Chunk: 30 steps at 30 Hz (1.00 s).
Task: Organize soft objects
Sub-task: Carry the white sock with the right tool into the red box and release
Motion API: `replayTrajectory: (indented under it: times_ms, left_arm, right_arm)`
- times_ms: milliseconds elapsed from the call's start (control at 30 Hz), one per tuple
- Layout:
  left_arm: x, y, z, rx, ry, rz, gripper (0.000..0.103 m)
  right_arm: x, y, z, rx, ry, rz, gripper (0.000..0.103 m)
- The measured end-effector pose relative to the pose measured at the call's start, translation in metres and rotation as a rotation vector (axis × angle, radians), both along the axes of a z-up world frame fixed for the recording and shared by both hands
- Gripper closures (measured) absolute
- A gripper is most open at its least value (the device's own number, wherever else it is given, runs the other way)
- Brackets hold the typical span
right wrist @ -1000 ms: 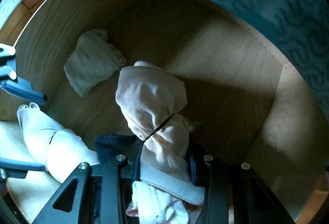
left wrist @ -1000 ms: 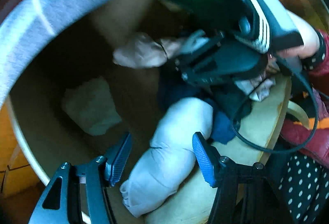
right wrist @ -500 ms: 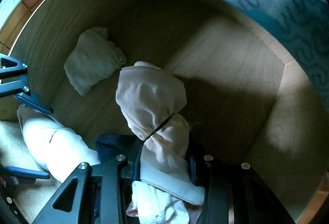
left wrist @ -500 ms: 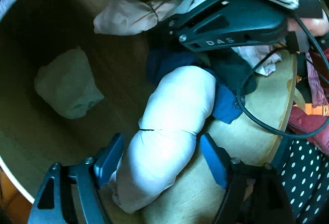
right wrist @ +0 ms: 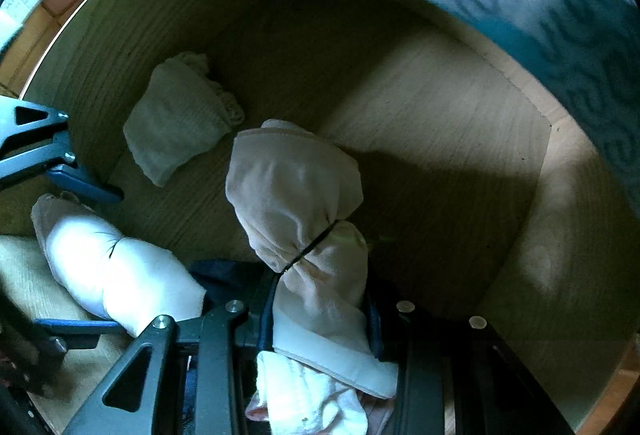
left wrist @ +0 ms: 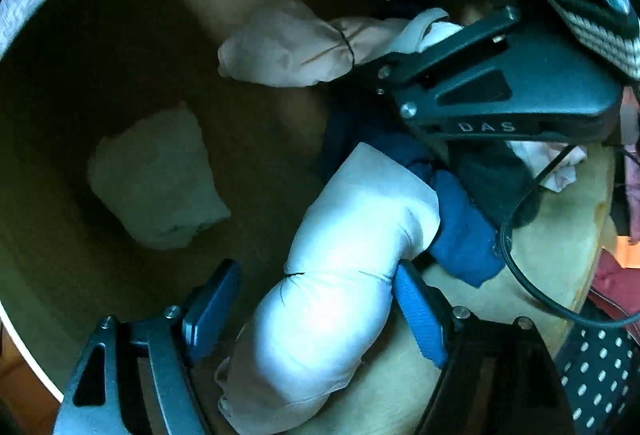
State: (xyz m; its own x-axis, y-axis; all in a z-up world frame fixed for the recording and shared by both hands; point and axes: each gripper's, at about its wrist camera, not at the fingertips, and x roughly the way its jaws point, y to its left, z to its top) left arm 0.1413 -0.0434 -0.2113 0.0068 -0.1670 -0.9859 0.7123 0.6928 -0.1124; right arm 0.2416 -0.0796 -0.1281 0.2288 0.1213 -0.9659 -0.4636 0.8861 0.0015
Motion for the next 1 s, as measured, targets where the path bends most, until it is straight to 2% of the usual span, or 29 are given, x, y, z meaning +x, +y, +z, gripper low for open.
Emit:
replayTrajectory:
  times_ms: [67, 133, 267, 433, 567, 1000]
  left_arm:
    - [-0.009, -0.005, -0.004, 0.001, -0.005, -0.006, 0.028]
    - [-0.012, -0.001, 0.000, -0.017, -0.025, 0.019, 0.029]
    - [-0.015, 0.019, -0.003, -0.068, 0.013, 0.065, 0.036]
    - [-0.020, 0.025, -0.004, -0.072, -0.005, 0.071, 0.037]
    - [-0.020, 0.013, -0.002, -0.076, 0.005, 0.069, 0.038]
    - [-0.010, 0.007, -0.004, -0.082, 0.000, 0.076, 0.038]
  right_arm:
    - [-0.001, -0.002, 0.003, 0.015, -0.011, -0.006, 0.068]
    - [-0.004, -0.006, 0.007, 0.042, -0.024, -0.016, 0.068]
    - [-0.012, -0.012, 0.022, 0.085, -0.049, -0.037, 0.068]
    - [-0.030, -0.011, 0.059, 0.132, -0.104, -0.012, 0.068]
    - [-0.048, -0.007, 0.092, 0.143, -0.153, 0.024, 0.068]
    - [-0.083, -0.033, 0.175, 0.279, -0.225, 0.023, 0.068]
